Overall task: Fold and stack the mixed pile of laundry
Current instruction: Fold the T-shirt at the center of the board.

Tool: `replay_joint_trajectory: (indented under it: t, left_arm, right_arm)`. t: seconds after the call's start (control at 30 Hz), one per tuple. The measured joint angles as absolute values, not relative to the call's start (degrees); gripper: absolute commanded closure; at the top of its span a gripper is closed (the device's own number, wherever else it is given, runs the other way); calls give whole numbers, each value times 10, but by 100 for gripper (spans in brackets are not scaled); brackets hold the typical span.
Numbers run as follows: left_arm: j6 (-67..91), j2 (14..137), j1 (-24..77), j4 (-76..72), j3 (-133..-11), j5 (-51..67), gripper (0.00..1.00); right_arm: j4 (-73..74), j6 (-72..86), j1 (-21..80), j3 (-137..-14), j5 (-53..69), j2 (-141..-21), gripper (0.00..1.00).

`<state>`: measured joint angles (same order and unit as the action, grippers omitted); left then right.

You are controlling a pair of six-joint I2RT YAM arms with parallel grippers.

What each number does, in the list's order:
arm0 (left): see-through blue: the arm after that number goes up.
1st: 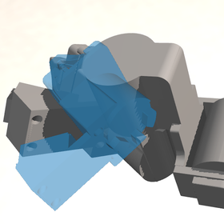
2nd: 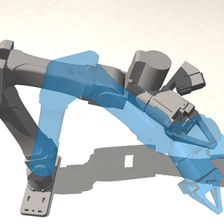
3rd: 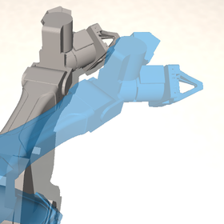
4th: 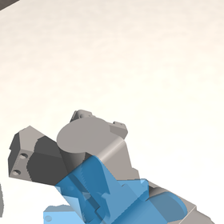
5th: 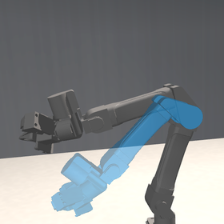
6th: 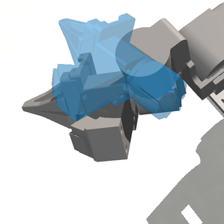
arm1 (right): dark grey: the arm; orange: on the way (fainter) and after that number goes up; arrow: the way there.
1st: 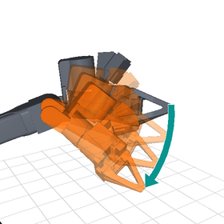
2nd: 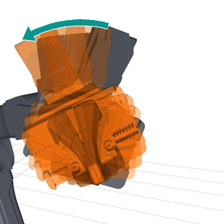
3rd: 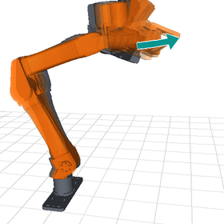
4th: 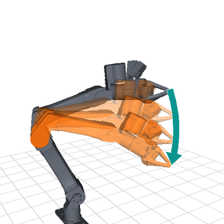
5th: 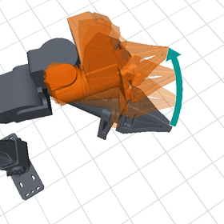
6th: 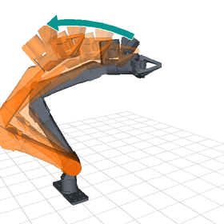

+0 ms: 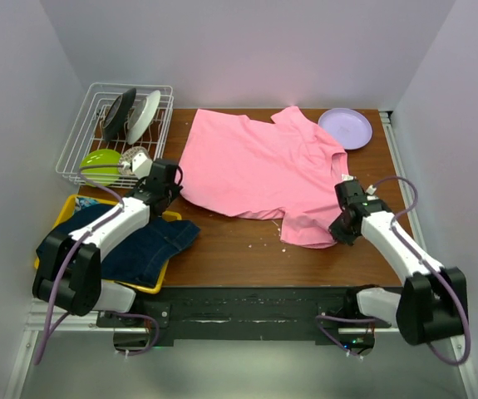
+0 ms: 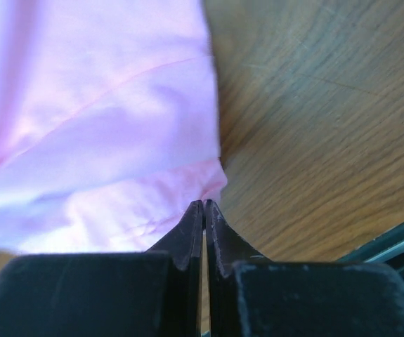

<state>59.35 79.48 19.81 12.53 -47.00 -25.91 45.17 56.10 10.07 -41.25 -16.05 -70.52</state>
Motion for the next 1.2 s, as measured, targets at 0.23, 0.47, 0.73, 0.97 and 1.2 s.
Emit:
replay_joint_trajectory:
  t: [0.23, 0.47, 0.73, 0.97, 1.2]
  left_arm:
    - [589, 782, 188, 148, -470, -285, 100]
    - [575, 773, 178, 184, -479, -321, 100]
    - [565, 759, 173, 215, -487, -349, 100]
    - [548, 769, 173, 217, -502, -359, 100]
    - [519, 902, 174, 203, -608, -346, 100]
  right_arm:
    - [518, 533, 101, -505, -152, -553, 100]
    - [581, 510, 101, -572, -134, -489, 100]
    - [627, 499, 101, -582, -91, -444, 100]
    - [598, 494, 101, -596, -64, -482, 100]
    - [467, 464, 101, -668, -67, -698, 100]
